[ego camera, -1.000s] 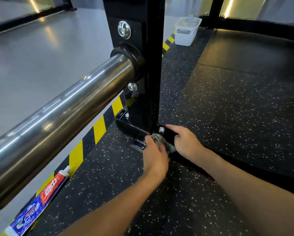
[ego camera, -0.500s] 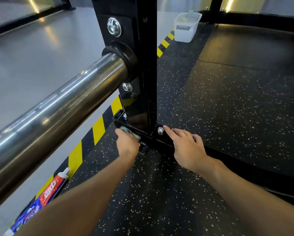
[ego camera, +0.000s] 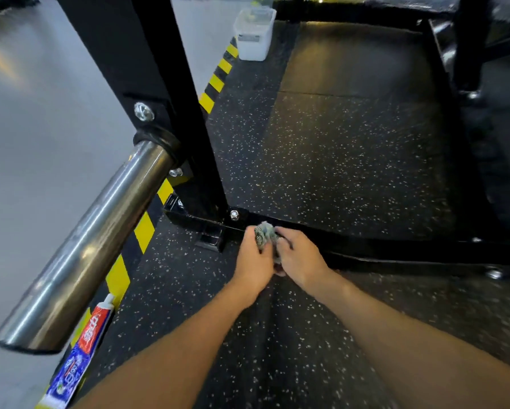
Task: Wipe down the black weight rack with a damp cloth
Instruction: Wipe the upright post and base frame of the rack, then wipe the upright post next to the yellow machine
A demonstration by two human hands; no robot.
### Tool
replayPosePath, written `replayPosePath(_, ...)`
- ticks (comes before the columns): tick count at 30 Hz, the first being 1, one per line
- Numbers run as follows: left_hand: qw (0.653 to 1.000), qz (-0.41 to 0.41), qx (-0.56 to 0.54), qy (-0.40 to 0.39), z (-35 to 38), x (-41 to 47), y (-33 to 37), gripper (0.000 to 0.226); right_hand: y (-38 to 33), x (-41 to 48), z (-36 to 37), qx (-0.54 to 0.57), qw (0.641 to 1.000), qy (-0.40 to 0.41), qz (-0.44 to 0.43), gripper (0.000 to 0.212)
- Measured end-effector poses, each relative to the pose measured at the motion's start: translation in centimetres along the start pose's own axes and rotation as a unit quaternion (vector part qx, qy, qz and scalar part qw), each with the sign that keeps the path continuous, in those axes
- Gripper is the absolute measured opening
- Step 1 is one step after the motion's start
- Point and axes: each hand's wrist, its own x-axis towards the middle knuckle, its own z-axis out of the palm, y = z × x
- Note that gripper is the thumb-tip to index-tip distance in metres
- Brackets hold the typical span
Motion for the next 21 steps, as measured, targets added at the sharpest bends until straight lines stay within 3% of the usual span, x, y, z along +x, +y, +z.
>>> replayPosePath(4, 0.983, -0.121, -0.14, -0.011, 0.0, -5.8, 6.6, 0.022, -5.5, -8.1, -4.3, 0.134, 0.988, -0.016, 0.068, 0.043)
replayPosePath(7, 0.947, -0.187, -0.249, -0.073, -1.7, -10.7, 13.6, 0.039, -11.9, -13.9, -8.4, 0.143, 0.987, -0.002, 0.075, 0.041)
replayPosePath(10, 0.93, -0.244, -0.253, -0.111, -3.9, -16.4, 21.9, 0.06, -19.0, -20.5, -12.1, 0.142, 0.987, 0.004, 0.068, 0.045)
replayPosePath(13, 0.945, -0.218, -0.204, -0.135, -5.4, -22.4, 30.9, 0.044, -25.7, -26.8, -16.3, 0.108, 0.992, 0.028, 0.056, 0.064)
replayPosePath(16, 0.963, -0.152, -0.148, -0.164, -6.4, -27.4, 40.0, 0.022, -32.0, -32.1, -21.4, 0.069, 0.993, 0.1, 0.012, 0.067)
replayPosePath(19, 0.965, -0.101, -0.162, -0.182, -6.6, -32.2, 48.7, 0.011, -37.9, -37.4, -26.9, 0.043, 0.981, 0.173, -0.078, 0.065)
replayPosePath(21, 0.965, -0.065, -0.16, -0.196, -6.2, -35.8, 53.9, 0.016, -41.2, -41.3, -30.4, 0.003, 0.966, 0.214, -0.148, 0.063)
